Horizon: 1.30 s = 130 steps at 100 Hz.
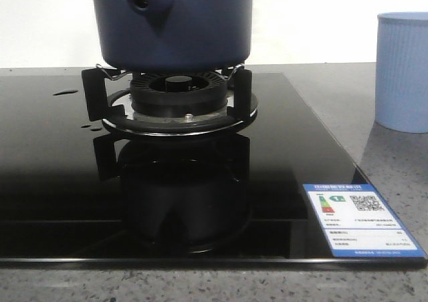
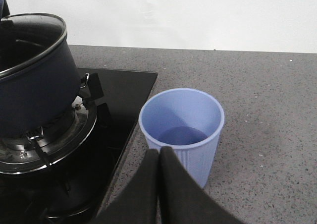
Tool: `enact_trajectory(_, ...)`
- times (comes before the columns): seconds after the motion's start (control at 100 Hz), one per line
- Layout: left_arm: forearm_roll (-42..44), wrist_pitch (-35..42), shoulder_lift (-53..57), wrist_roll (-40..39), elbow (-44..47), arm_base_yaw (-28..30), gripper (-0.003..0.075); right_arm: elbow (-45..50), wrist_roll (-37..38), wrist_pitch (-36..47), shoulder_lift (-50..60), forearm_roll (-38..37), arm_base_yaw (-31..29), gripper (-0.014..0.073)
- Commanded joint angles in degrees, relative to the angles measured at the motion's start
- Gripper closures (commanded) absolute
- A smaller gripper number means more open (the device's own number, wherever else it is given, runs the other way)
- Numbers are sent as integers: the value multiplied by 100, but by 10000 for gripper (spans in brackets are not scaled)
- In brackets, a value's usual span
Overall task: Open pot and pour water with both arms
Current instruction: 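Lift the glass lid up off the blue saucepan with the left gripper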
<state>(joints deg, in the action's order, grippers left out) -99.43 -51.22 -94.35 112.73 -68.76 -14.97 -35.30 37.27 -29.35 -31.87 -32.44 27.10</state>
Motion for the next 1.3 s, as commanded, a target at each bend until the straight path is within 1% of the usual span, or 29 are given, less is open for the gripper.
enact_trajectory(0.0, -387, -271, 208, -5, -192, -38, 237, -213, -49, 377, -32, -199, 0, 649)
enact_trajectory(0.21, -671, -414, 208, -5, -192, -38, 406, -213, -49, 377, -32, -199, 0, 649)
enact_trajectory(0.28, -729, -439, 208, -5, -192, -38, 442, -213, -49, 377, -32, -199, 0, 649)
enact_trajectory(0.35, -729, -439, 208, -5, -192, -38, 461, -213, -49, 377, -32, -199, 0, 649)
enact_trajectory(0.6, -729, -474, 250, -5, -192, -28, 471, -213, -49, 377, -32, -199, 0, 649)
enact_trajectory(0.78, -729, -496, 475, -104, -192, 177, 471, -213, -49, 377, -32, -199, 0, 649)
enact_trajectory(1.0, -729, -496, 960, -266, -192, 750, 466, -213, -49, 377, -32, -199, 0, 649)
enact_trajectory(1.08, -686, -496, 1142, -518, -192, 975, 463, -213, -49, 377, -32, -199, 0, 649)
enact_trajectory(1.23, -399, -485, 1504, -952, -141, 1419, 397, -213, -49, 377, -32, -199, 0, 649)
enact_trajectory(1.29, -160, -485, 1656, -1139, -105, 1572, 391, -213, -49, 377, -32, -199, 0, 649)
